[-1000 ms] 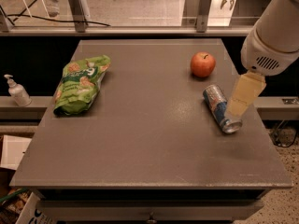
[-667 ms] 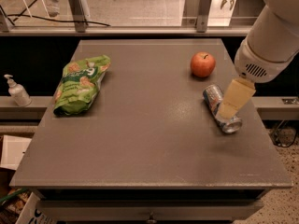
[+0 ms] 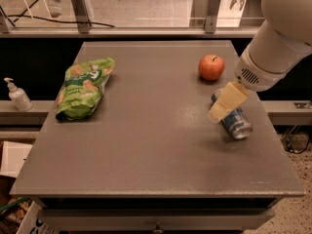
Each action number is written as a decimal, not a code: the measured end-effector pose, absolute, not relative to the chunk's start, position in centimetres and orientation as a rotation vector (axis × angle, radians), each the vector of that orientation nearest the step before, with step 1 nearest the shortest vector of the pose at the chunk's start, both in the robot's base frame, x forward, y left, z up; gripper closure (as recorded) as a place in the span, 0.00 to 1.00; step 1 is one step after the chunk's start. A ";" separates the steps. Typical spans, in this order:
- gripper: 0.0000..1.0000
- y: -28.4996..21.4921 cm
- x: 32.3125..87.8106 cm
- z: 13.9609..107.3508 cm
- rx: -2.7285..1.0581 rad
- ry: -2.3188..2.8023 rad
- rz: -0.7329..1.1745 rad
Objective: Place redbull can upright
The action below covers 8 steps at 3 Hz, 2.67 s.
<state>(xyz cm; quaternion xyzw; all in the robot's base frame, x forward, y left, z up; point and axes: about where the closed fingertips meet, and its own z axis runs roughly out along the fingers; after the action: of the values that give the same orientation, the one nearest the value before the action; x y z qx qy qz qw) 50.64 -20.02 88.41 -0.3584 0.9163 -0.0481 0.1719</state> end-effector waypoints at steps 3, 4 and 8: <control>0.00 -19.1 52.6 87.9 -0.896 2.659 -0.143; 0.00 -18.3 54.6 87.2 -0.776 2.722 -0.137; 0.00 -20.2 54.8 83.1 -0.358 2.913 -0.142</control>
Offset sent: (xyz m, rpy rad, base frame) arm 0.0127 0.0033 -0.0058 0.0086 0.0022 -0.0817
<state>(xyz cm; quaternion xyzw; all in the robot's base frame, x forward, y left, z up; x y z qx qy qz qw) 54.78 -20.16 83.13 -0.1211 0.9863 -0.0482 0.1013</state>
